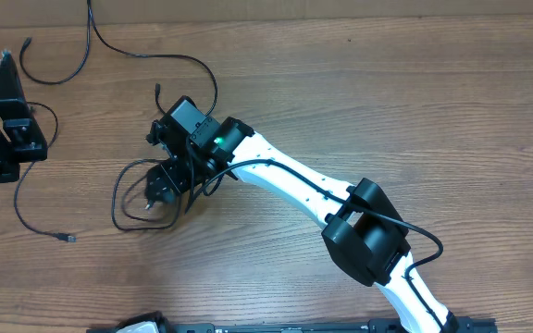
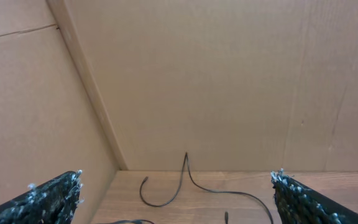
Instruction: Untangle cables
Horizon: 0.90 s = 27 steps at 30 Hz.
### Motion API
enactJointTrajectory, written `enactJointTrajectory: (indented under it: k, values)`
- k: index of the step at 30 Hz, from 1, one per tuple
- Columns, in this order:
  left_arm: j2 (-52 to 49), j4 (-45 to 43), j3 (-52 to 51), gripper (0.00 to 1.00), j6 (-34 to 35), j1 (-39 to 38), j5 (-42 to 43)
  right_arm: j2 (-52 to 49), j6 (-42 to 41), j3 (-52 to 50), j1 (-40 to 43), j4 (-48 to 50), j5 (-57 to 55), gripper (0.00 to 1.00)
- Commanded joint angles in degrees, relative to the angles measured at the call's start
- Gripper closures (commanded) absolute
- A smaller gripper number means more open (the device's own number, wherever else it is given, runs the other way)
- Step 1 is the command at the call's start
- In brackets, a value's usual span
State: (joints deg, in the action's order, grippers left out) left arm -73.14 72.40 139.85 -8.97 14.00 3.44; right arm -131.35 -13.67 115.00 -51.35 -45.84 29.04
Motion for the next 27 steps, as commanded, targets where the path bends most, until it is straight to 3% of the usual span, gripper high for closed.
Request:
enactJointTrajectory:
  k: [1,12,19,24,27]
  values:
    - [0.0,-0.5,-0.2,0.01,0.9,0.2,1.0,0.8,-1.7,0.6,0.6,0.3,1.4,0.0]
    - [-0.1,-1.0,-0.2,0.0,0.9,0.2,2.8,13.9,-1.5,1.2,7.6,-5.0,-3.0,0.0]
    - [-3.3,0.3,-0.2,0.0,0.8,0.2,12.0,25.9,-1.6,1.2,16.1,-17.5,-22.3,0.0]
    - [-8.8,3.0,-0.2,0.0,-5.1,-0.5,24.9,32.3,-1.6,1.2,21.8,-26.4,-33.7,0.0]
    - [-11.3,2.8,-0.2,0.0,-5.2,-3.3,23.7,35.4,-1.8,1.2,23.5,-29.8,-39.6,0.0]
